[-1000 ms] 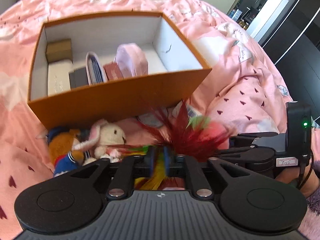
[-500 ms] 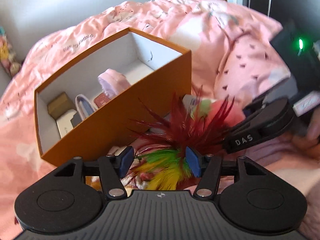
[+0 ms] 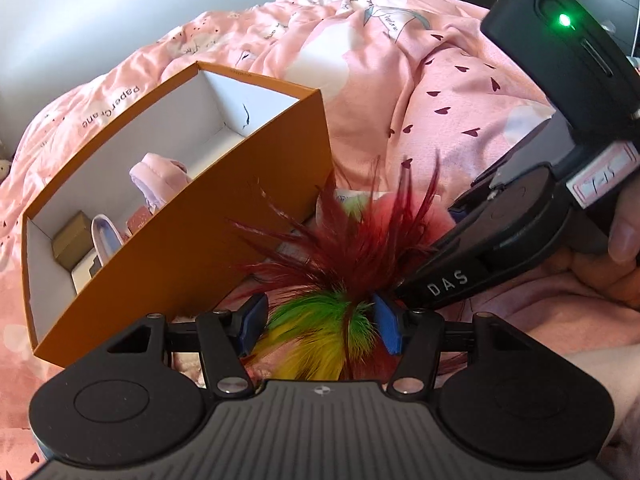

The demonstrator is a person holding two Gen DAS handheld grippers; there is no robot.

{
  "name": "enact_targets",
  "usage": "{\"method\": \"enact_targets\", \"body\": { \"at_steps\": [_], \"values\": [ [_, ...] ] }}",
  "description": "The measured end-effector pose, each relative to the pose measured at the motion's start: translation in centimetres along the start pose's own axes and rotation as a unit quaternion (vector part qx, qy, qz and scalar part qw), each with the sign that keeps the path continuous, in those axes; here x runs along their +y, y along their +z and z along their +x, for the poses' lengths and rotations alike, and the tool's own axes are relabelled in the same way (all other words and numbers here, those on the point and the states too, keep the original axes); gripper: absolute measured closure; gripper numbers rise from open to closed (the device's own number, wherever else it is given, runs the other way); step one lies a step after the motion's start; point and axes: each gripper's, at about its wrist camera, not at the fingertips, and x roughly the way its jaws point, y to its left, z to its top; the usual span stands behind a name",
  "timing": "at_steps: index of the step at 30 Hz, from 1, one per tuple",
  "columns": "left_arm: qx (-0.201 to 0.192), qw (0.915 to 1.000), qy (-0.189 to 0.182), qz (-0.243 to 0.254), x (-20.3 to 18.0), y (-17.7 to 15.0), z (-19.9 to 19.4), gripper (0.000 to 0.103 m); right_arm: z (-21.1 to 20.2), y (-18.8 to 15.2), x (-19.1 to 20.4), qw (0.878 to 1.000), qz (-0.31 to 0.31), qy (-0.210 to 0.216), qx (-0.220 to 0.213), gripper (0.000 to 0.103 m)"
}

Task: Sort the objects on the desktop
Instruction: 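Lift the feather toy and pompom up over the box with both grippers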

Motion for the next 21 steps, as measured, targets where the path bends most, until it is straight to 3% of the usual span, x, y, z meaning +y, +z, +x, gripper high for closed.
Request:
{"method": "enact_targets", "body": {
  "at_steps": [6, 11, 15, 18, 21],
  "values": [
    [-0.013, 0.9993, -0.020, 0.028, -0.7, -0.4, -0.5, 0.037, -0.6, 0.2, -0.4, 1.000, 0.022, 0.021, -0.004, 0.053],
    [0.003, 0.9994, -0.028, 0.018, -0.6, 0.0, 0.4, 0.038, -0.4, 0.4, 0.7, 1.000, 0.020, 0.022, -0.004, 0.052],
    [0.005, 0.9995, -0.029, 0.007, -0.3, -0.1, 0.6, 0.071, -0.4, 0.9, 0.6, 1.000, 0.014, 0.022, -0.007, 0.048],
    [0.002, 0.9994, -0.033, -0.006, 0.1, -0.2, 0.4, 0.086, -0.4, 1.1, 0.9, 1.000, 0.015, 0.024, -0.011, 0.047],
    [-0.004, 0.9992, -0.035, -0.020, 0.5, -0.3, 0.1, 0.093, -0.3, 1.2, 1.2, 0.999, 0.023, 0.030, -0.010, 0.048]
  ]
}}
